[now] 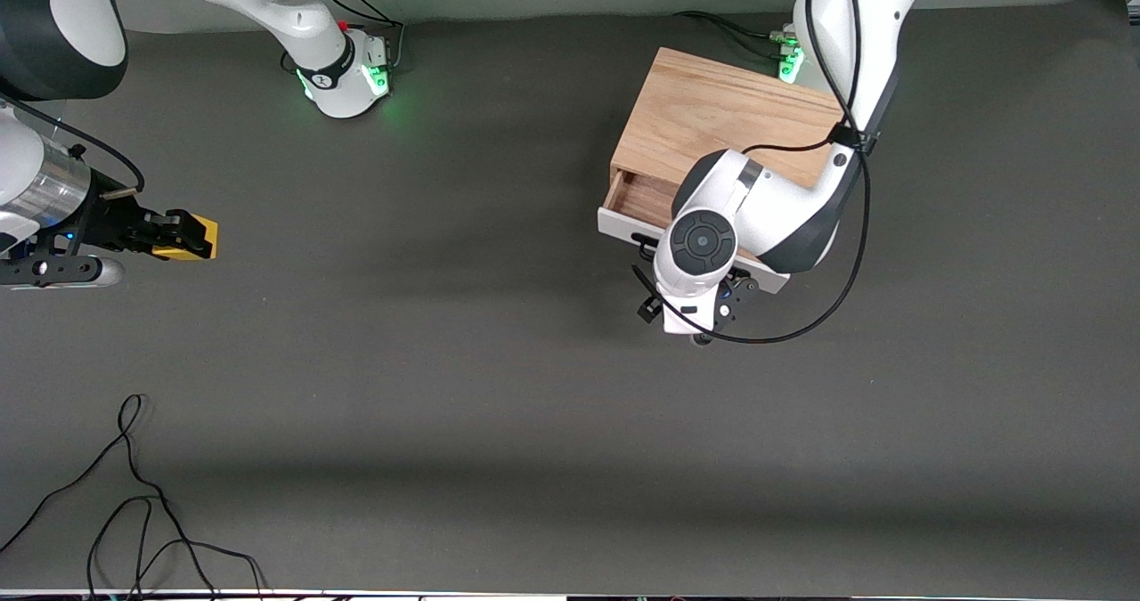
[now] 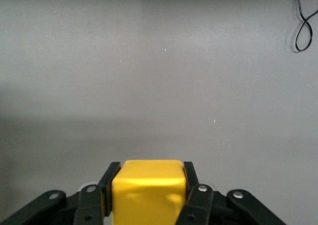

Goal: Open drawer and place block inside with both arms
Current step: 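Pull the drawer handle outward with the left gripper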

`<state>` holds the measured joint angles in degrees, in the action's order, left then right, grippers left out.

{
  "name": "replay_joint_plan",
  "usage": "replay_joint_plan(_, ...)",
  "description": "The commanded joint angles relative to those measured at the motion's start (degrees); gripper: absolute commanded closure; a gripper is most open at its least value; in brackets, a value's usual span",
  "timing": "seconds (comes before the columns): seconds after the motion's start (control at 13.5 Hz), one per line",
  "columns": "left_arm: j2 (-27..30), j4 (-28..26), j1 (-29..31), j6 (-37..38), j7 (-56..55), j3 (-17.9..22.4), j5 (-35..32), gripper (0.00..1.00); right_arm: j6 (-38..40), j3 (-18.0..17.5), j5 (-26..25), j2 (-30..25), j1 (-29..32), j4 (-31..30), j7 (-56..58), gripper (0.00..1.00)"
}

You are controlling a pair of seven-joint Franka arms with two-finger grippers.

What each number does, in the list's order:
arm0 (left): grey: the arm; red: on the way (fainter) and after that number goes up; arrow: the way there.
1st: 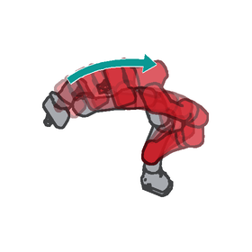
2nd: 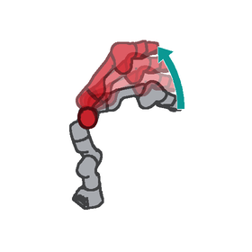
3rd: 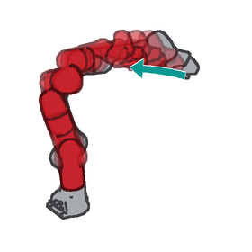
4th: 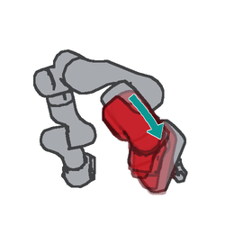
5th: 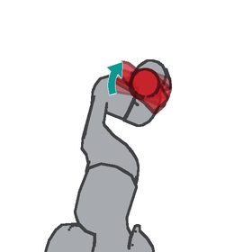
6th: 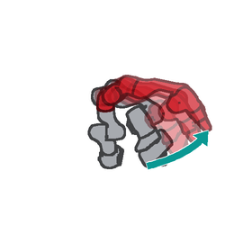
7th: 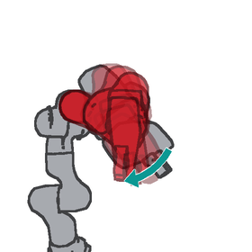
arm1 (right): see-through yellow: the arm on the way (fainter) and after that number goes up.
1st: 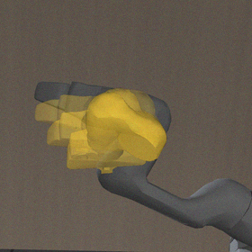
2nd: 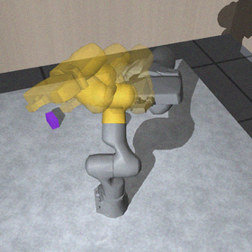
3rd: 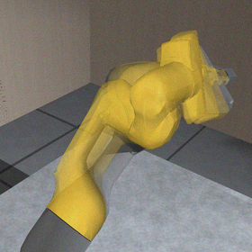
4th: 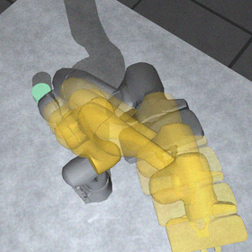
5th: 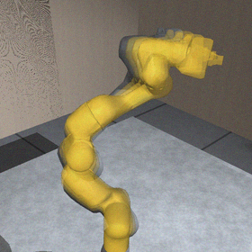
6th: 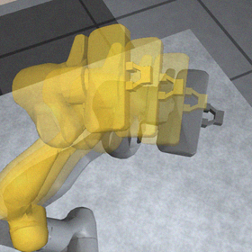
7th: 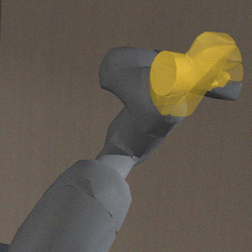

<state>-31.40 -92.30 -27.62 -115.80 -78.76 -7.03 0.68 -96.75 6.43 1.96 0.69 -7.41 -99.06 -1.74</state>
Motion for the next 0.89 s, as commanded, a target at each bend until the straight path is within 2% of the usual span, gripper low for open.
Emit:
replay_joint_plan(0.0,1.25,0.71,-0.77,-4.06,-0.26,0.44,-1.73,0.00,-0.99,0.16,-0.82,-1.22,-0.32,-1.05,-1.16,0.57)
replay_joint_plan(0.15,1.52,0.80,-0.60,-7.41,-0.17,0.35,-2.26,0.00,-0.99,0.16,-0.73,-1.22,-0.32,-1.05,-1.16,0.57)
replay_joint_plan(0.37,1.78,0.89,-0.42,-6.03,-0.52,0.44,-2.35,0.00,-0.99,0.16,-0.73,-1.22,-0.23,-1.13,-1.16,0.57)
replay_joint_plan(0.52,3.70,2.63,-0.07,2.28,0.26,0.44,-2.44,0.00,-0.99,0.16,-0.91,-1.30,-0.23,-1.13,-1.16,0.57)
replay_joint_plan(0.82,4.50,16.15,2.90,26.53,7.98,0.53,-2.09,0.00,-0.99,0.16,-0.91,-1.30,-0.32,-1.13,-1.16,0.57)
